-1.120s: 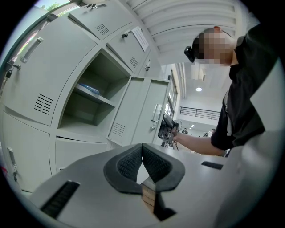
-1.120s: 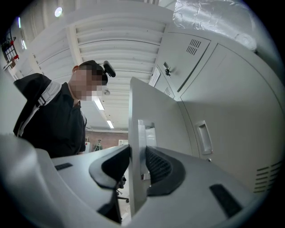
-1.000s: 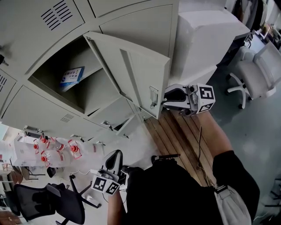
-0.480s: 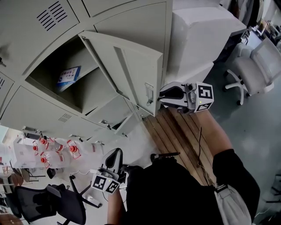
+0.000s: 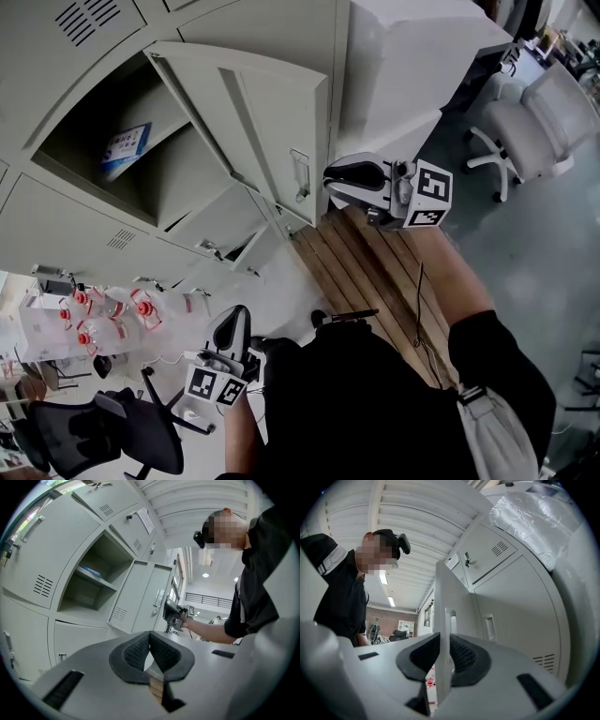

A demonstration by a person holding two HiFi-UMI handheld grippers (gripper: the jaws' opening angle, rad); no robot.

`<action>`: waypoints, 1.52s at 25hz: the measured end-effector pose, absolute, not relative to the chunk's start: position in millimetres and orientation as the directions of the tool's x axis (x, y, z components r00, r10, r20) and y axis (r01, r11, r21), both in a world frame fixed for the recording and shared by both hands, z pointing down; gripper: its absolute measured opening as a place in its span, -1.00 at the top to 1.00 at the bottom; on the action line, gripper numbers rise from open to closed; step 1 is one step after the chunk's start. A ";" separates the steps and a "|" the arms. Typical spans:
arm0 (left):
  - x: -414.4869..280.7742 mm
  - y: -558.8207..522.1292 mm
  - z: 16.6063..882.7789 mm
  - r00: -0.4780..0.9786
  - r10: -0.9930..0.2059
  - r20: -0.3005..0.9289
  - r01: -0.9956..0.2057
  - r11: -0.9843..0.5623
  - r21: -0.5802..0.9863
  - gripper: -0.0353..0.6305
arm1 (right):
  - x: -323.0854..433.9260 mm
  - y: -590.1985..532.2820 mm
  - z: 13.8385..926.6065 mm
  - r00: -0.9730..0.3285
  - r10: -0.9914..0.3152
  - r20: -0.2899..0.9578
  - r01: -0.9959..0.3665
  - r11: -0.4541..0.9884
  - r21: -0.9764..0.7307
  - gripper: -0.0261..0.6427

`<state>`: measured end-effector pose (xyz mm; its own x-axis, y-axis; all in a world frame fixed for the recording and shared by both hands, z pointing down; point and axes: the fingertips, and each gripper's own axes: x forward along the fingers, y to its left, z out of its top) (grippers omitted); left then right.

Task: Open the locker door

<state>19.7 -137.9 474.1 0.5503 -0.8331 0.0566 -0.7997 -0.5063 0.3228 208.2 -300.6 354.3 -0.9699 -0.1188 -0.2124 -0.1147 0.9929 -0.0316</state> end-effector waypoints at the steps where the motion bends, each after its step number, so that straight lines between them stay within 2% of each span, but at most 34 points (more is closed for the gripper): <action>1: 19.6 -136.2 474.5 0.552 -0.832 0.054 -0.798 -0.508 0.324 0.85 | 210.1 -299.3 353.5 -0.967 -0.138 -0.217 -0.133 0.990 -0.036 0.70; 9: 3.9 -123.4 473.5 0.565 -0.825 0.021 -0.780 -0.525 0.339 0.85 | 201.1 -258.9 347.4 -0.949 -0.220 -0.225 -0.219 0.975 -0.027 0.75; 16: -24.7 -107.2 460.1 0.593 -0.805 -0.011 -0.758 -0.563 0.329 0.85 | 166.4 -203.7 352.2 -0.945 -0.274 -0.179 -0.272 0.962 -0.036 0.80; 27: -70.1 -77.8 458.9 0.636 -0.769 -0.059 -0.712 -0.614 0.341 0.85 | 80.6 -115.3 388.6 -0.947 -0.287 -0.144 -0.272 0.955 -0.119 0.87; 38: -98.3 -50.8 468.0 0.698 -0.714 -0.055 -0.652 -0.665 0.364 0.85 | 20.1 -60.0 425.6 -0.946 -0.304 -0.116 -0.279 0.941 -0.190 0.89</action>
<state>-98.3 -50.8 468.0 0.6981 -0.7139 -0.0553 -0.6516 -0.6654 0.3642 20.1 -60.0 425.6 -0.9458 -0.3035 -0.1158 -0.2788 0.9413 -0.1904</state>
